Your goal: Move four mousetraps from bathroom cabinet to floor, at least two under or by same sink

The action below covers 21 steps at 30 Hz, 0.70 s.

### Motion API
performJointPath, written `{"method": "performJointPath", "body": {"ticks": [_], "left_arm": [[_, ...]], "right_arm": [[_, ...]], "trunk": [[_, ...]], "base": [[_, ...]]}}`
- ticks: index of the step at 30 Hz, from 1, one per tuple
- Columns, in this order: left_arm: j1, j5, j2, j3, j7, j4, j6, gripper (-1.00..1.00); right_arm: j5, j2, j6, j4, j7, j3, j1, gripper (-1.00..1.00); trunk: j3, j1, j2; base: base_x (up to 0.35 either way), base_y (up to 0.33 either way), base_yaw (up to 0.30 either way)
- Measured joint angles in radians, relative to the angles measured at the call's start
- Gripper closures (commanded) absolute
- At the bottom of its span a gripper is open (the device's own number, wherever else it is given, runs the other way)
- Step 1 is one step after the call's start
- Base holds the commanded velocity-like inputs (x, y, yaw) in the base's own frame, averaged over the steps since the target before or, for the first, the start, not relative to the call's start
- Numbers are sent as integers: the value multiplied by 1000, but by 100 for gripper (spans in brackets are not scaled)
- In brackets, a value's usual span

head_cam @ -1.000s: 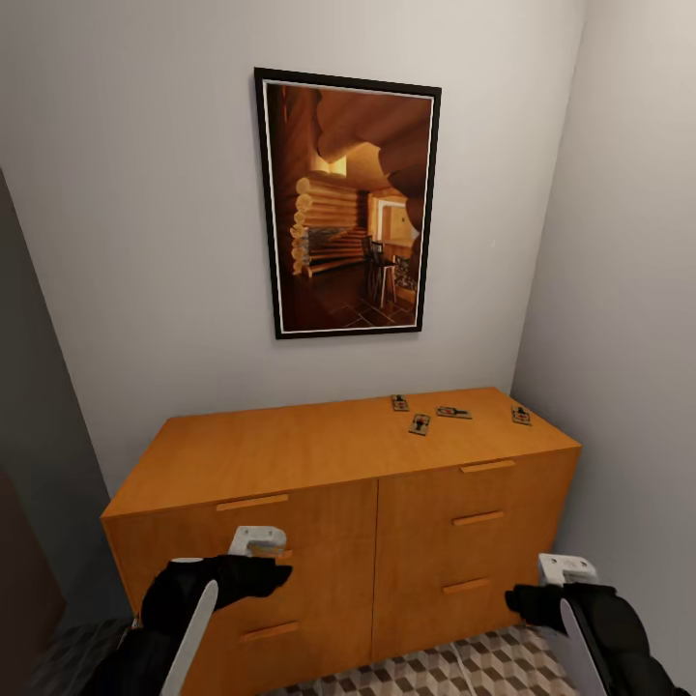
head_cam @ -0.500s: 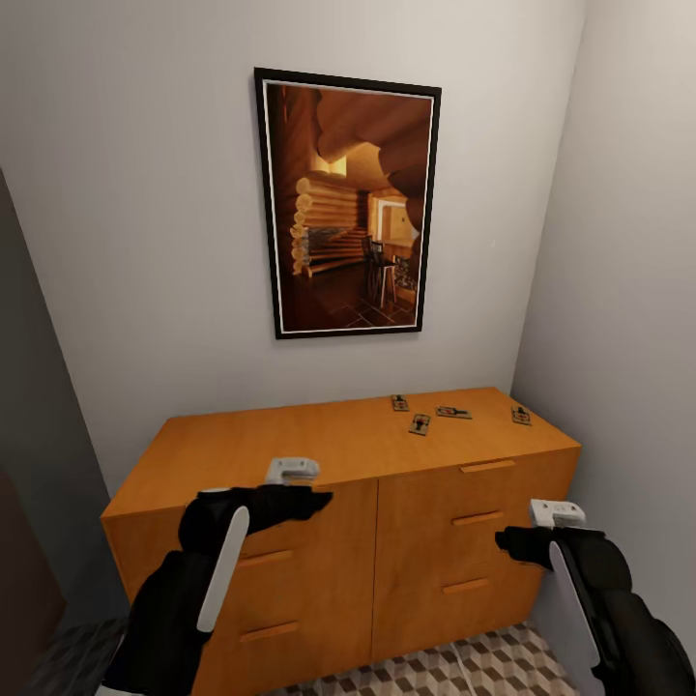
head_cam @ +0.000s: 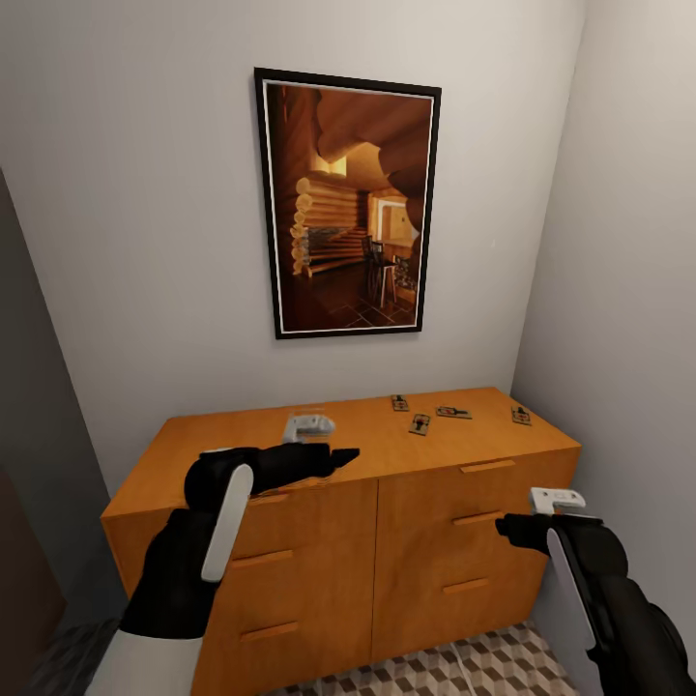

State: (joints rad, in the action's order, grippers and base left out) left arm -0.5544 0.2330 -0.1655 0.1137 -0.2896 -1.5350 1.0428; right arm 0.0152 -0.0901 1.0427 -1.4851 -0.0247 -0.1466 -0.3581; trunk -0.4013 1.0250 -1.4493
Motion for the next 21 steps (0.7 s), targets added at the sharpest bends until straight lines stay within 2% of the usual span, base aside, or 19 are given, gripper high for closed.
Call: {"method": "performJointPath", "body": {"ticks": [3, 9, 13, 21], "left_arm": [[-31, 33, 0, 0, -7, 1, 0, -100], [-81, 57, 1, 1, -11, 1, 1, -100], [-105, 63, 1, 1, -13, 2, 1, -100], [-140, 58, 6, -1, -14, 5, 1, -100]], "right_arm": [[0, 0, 0, 0, -3, 0, -5, -100], [1, -1, 0, -1, -4, 1, -35, -100], [1, -1, 0, -1, -4, 1, -66, -100], [1, -7, 0, 0, -10, 2, -167, -100]], "trunk": [[0, 0, 0], [0, 0, 0], [0, 0, 0], [0, 0, 0]], "base": [[0, 0, 0], [0, 0, 0], [0, 0, 0], [0, 0, 0]]}}
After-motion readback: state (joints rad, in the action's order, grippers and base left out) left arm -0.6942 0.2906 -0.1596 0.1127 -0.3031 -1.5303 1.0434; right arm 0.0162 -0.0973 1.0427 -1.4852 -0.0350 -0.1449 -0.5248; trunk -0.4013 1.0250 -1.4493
